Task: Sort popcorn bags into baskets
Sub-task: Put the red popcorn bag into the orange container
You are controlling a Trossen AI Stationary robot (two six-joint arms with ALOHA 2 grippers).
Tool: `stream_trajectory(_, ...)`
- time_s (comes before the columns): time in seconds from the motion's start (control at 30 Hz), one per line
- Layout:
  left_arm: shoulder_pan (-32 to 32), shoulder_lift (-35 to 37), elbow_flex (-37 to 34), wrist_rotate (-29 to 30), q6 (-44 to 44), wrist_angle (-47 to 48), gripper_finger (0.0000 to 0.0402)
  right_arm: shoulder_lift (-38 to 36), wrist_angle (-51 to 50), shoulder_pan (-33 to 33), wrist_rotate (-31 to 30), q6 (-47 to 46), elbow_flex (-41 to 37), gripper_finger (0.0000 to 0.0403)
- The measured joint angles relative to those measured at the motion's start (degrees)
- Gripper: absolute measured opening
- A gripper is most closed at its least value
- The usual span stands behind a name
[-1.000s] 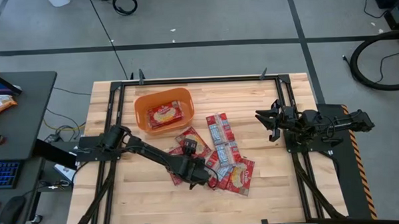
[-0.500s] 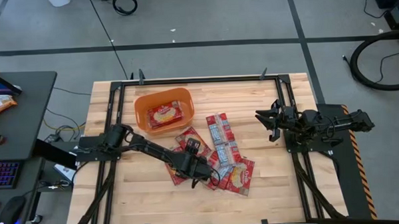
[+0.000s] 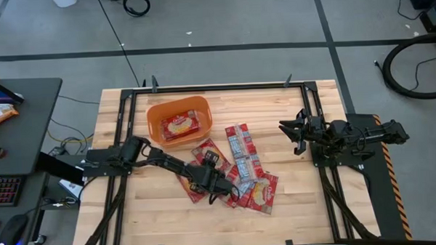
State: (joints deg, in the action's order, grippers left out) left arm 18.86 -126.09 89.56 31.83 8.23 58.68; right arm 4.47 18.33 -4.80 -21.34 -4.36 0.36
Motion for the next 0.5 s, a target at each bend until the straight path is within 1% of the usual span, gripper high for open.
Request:
stream_trajectory(0.07, 0.19, -0.43, 0.02, 1.69, -0.02, 0.1, 0.0161, 0.0, 0.01, -0.01, 0.0, -0.02, 0.0, 0.0095)
stream_trajectory(0.13, 0.17, -0.67, 0.1, 1.62, -0.03, 0.19, 0.0163, 0.0, 0.0, 0.0, 0.0, -0.02, 0.0, 0.0095)
stream_trajectory(0.23, 0.1, -0.69, 0.11, 1.44, 0.17, 0.22, 0.0147, 0.0, 0.0, 0.0, 0.0, -0.02, 0.0, 0.0095)
stream_trajectory(0.33, -0.12, -0.8, 0.09, 1.4, 0.28, 0.25, 0.0104, 0.0, 0.01, -0.02, 0.0, -0.01, 0.0, 0.0095)
stream_trajectory(0.47, -0.27, -0.8, 0.09, 1.67, -0.1, 0.8, 0.0024, 0.0, 0.0, 0.0, 0.0, -0.02, 0.0, 0.0095)
stream_trajectory(0.5, -0.27, -0.82, 0.12, 1.66, -0.14, 0.87, 0.0016, 0.0, 0.0, 0.0, 0.0, -0.02, 0.0, 0.0095)
